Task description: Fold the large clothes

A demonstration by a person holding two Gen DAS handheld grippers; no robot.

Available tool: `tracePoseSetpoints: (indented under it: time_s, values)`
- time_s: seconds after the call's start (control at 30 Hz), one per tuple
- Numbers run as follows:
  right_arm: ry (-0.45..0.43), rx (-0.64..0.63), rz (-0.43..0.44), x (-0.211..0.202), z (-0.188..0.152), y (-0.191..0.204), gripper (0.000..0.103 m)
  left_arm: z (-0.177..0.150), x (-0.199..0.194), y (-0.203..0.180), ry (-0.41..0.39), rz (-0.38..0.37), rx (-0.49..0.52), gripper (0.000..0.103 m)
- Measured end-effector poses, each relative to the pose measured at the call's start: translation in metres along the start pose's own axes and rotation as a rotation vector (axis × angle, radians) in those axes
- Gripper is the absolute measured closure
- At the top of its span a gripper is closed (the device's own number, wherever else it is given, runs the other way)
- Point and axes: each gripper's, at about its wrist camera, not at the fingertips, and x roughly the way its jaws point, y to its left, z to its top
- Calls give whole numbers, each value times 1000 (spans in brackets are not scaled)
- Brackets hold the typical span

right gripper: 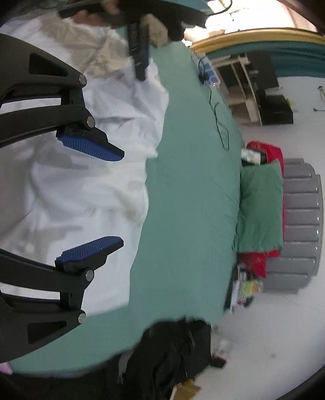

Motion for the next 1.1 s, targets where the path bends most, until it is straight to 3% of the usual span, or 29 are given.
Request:
tracePoseSetpoints:
  time_s: [0.07,0.1,0.13,0.17,0.2,0.3,0.47,0.57,0.7,0.73,0.77,0.83,0.87,0.93,1.0,1.1]
  values:
    - [19,-31,-8,13,1,8,42,-2,7,-4,25,23,46,64]
    - [53,-55,-24,26,-2,14,55,-3,9,-5,34,35,60,70]
    - [101,-67,-31,37,-10,15,76,-5,11,-3,42,46,65,83]
    - [127,-56,-30,43,-16,13,86,-7,13,0,51,48,64,92]
    - [156,-29,-34,48,-24,7,97,-9,13,2,54,41,60,92]
    - [166,49,-50,46,-39,-14,99,-19,5,3,47,13,82,97]
    - [136,58,-105,23,-41,-31,98,-43,-14,-11,56,34,145,96]
    - [152,43,-107,17,-47,-29,97,-56,-20,-14,118,26,116,96]
    - [121,15,-160,-6,-48,-16,92,-66,-35,-8,125,15,62,74]
    - [95,7,-182,-15,-47,-11,83,-66,-40,-5,111,12,47,68]
    - [70,0,-205,-21,-46,-7,74,-67,-45,-2,100,10,35,66]
    - [-23,-32,-233,-39,-42,7,25,-67,-56,3,65,14,3,65]
    - [-71,-56,-216,-45,-40,15,20,-65,-60,5,49,17,-7,64]
    - [-111,-130,-143,-47,-36,36,19,-63,-64,9,22,28,-17,63]
    - [-90,-196,-65,-38,-33,56,19,-60,-65,10,10,44,-23,63]
    - [20,-225,70,-5,-35,80,21,-57,-63,13,13,47,-28,63]
